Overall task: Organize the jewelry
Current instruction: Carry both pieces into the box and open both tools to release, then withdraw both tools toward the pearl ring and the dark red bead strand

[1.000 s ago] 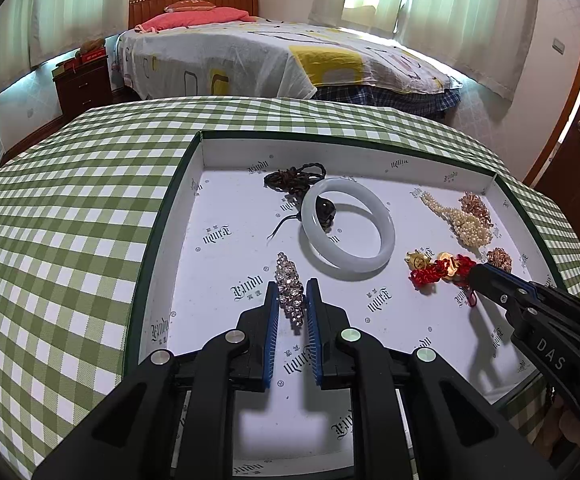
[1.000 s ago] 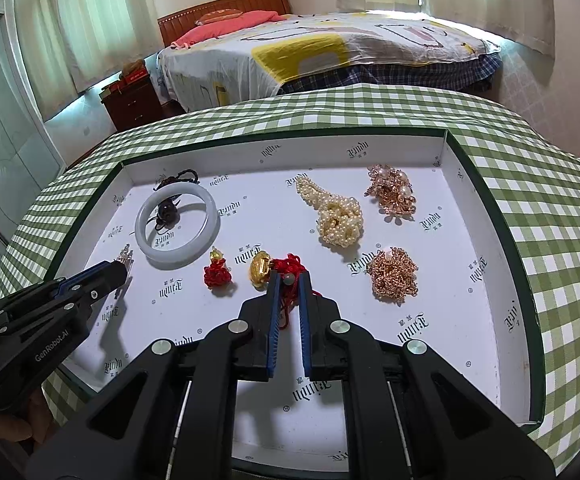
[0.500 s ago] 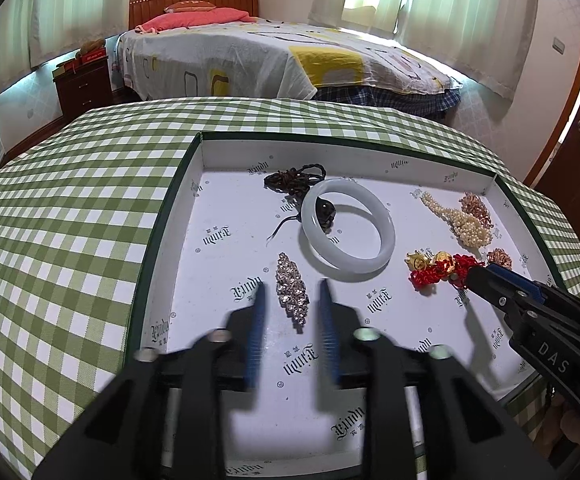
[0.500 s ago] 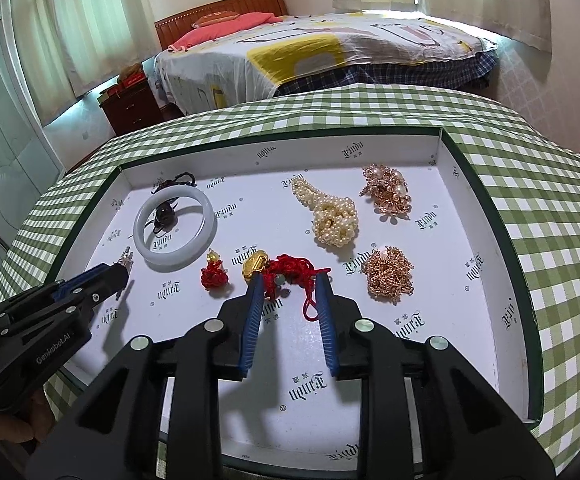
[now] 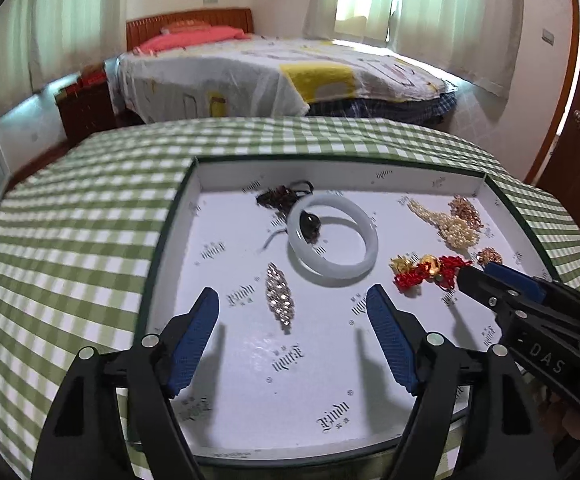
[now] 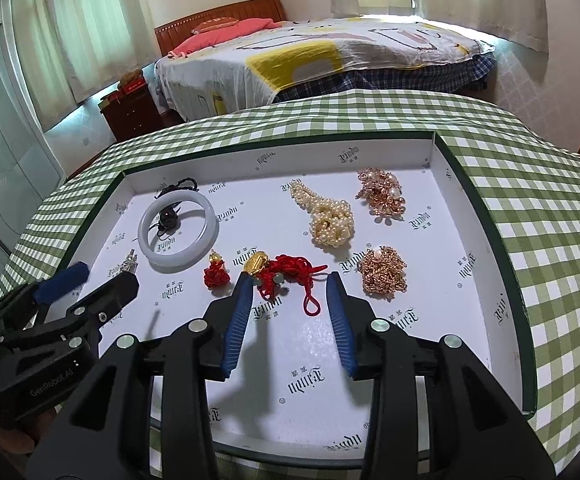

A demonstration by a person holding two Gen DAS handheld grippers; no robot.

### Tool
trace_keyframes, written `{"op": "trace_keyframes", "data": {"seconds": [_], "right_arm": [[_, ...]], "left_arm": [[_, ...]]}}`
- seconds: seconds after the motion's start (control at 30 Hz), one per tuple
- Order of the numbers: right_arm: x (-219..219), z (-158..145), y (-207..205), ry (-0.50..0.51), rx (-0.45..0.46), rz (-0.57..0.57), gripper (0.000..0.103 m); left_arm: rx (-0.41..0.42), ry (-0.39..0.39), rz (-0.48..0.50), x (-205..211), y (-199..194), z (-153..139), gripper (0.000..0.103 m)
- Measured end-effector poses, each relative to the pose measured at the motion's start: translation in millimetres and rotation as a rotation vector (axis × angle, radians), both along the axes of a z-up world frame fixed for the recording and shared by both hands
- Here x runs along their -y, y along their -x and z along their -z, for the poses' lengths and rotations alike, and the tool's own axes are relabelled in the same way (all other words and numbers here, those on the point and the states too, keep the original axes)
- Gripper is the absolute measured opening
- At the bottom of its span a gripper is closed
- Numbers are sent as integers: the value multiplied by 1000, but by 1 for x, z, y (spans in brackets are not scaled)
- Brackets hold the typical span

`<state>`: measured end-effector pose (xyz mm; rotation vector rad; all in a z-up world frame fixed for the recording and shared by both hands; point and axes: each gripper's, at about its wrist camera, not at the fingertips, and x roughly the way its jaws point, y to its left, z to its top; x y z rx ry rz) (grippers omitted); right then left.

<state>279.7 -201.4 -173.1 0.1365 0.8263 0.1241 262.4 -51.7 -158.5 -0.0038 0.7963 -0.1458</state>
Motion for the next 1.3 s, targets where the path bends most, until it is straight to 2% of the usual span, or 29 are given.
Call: {"op": "trace_keyframes", "data": {"seconds": [0.07,0.2,0.27,0.43,0.97,1.3], "right_arm": [[0,-2,1,2,8,1,46],[2,-5,4,-1,18,3,51],[3,-8,7,-3,26,5,59],[5,-16,13,-9,52,2,68],[28,-55,61,18,114,42,70],[53,-58,96,47,102,75,70]], "left_arm": [[1,1,3,-1,1,-1,74],[-3,12,-7,-4,2,-3,74],[-1,14,-10,-5,3,-5,74],[7,10,-11,-7,8,-11,74],[65,56,-16,-14,51,-46,74],[68,65,-5,-7,83,-50,74]]}}
